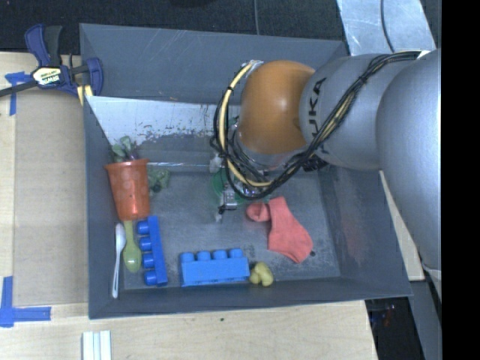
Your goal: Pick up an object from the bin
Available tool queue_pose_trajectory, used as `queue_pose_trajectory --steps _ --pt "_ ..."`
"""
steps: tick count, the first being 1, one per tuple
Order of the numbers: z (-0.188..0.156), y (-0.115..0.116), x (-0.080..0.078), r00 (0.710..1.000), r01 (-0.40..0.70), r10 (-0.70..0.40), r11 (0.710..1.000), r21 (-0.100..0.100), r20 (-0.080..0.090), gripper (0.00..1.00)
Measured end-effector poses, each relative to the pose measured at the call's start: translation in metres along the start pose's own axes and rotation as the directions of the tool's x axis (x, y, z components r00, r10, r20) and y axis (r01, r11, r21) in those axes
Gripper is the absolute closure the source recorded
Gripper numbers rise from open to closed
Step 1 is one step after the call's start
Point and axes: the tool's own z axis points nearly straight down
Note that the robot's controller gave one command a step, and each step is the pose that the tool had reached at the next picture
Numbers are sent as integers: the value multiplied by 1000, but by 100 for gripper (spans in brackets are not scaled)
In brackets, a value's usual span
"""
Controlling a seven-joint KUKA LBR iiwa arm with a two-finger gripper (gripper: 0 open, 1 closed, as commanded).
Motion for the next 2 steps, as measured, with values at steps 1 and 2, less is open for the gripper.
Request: queue_pose_trajectory --steps 1,2 --pt "-35 -60 -9 995 101 -101 995 3 0 0" --pt "-67 -85 10 1000 7 -7 1000 0 -5 0"
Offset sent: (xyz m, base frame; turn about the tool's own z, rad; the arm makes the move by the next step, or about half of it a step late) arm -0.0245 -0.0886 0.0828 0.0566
